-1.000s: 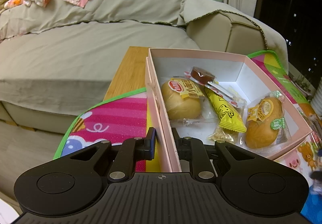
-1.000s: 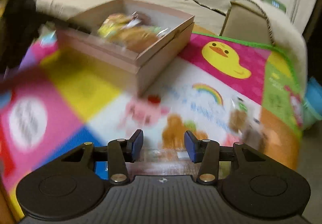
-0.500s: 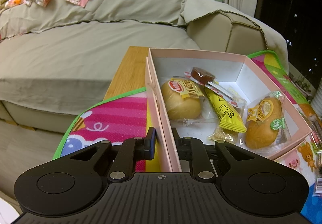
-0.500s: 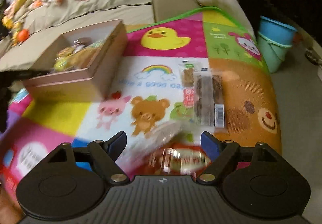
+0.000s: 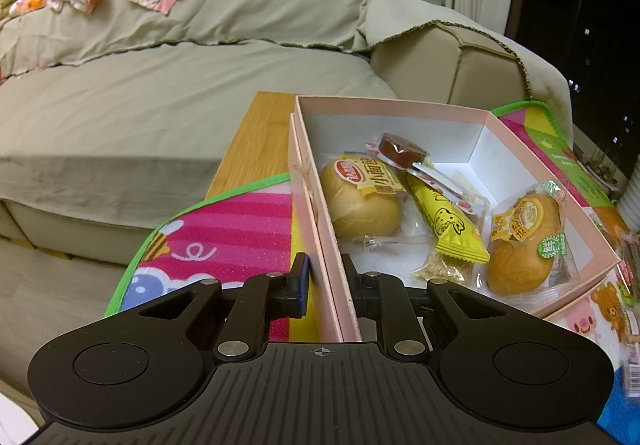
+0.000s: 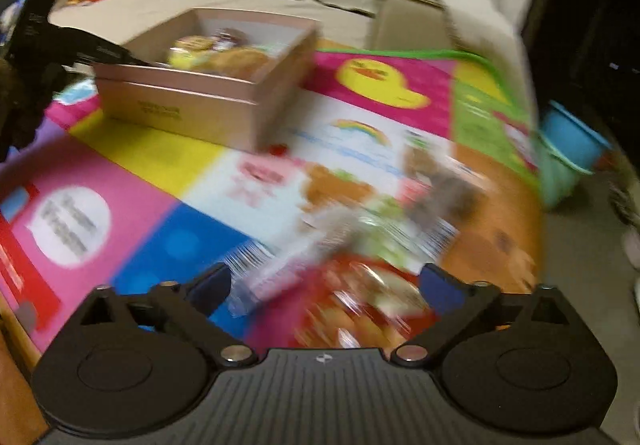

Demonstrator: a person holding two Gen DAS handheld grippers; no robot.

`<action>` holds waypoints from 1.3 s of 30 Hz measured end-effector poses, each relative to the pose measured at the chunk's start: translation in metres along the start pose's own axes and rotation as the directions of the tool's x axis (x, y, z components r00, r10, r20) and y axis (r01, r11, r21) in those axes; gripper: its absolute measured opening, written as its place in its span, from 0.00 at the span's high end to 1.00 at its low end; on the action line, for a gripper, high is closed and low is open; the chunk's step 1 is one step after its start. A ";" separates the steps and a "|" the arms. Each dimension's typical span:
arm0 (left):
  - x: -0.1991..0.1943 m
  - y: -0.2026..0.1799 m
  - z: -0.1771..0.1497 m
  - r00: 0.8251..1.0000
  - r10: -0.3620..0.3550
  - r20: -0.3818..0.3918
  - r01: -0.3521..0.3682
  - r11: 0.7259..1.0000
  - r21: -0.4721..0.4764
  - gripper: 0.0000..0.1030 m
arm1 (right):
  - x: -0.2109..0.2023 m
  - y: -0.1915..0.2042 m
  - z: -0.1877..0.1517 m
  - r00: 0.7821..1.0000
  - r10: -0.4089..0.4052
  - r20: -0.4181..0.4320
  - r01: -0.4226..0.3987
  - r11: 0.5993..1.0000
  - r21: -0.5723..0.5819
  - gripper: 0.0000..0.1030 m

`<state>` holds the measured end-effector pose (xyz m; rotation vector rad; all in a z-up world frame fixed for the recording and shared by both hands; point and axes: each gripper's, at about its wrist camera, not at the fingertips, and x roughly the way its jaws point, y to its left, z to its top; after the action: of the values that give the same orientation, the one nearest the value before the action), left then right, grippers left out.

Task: Organize objects
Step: 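Grasp the red packet of round snacks with the right gripper, then lift the red packet into the box and release it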

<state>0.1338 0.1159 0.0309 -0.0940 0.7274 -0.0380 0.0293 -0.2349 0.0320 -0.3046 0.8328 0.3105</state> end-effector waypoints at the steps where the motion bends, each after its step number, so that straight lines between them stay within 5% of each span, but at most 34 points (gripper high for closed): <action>1: 0.000 0.000 0.000 1.000 0.000 0.000 0.000 1.000 0.000 0.83 | -0.003 -0.004 -0.004 1.000 -0.016 -0.013 0.016 1.000 0.008 0.01; 7: 0.000 0.000 0.000 1.000 0.000 0.000 0.000 1.000 0.000 0.83 | -0.008 -0.010 -0.027 0.970 -0.237 -0.053 0.233 0.970 -0.065 0.01; 11: 0.000 0.000 0.000 1.000 0.000 0.000 0.000 1.000 0.000 0.83 | -0.011 -0.029 -0.022 0.996 -0.083 -0.036 0.086 0.990 0.110 0.01; 18: -0.001 -0.003 0.000 1.000 0.006 -0.007 -0.006 1.000 0.004 0.83 | 0.025 -0.035 -0.007 0.995 -0.093 -0.032 0.096 0.991 0.093 0.01; 22: -0.001 -0.005 0.000 1.000 0.008 -0.005 -0.007 1.000 0.008 0.83 | 0.030 -0.047 -0.002 0.999 -0.009 -0.042 0.015 0.986 0.165 0.20; 28: 0.002 -0.006 0.003 1.000 0.004 -0.003 -0.004 1.000 0.024 0.84 | 0.002 -0.021 0.006 1.000 0.008 -0.006 -0.007 0.994 0.110 0.25; 39: 0.000 -0.004 0.003 1.000 -0.004 -0.014 0.005 1.000 0.028 0.83 | -0.044 0.034 0.058 0.979 0.154 0.132 -0.152 0.988 -0.024 0.25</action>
<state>0.1354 0.1123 0.0334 -0.0686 0.7405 -0.0534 0.0271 -0.1882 0.0978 -0.2305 0.7234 0.4760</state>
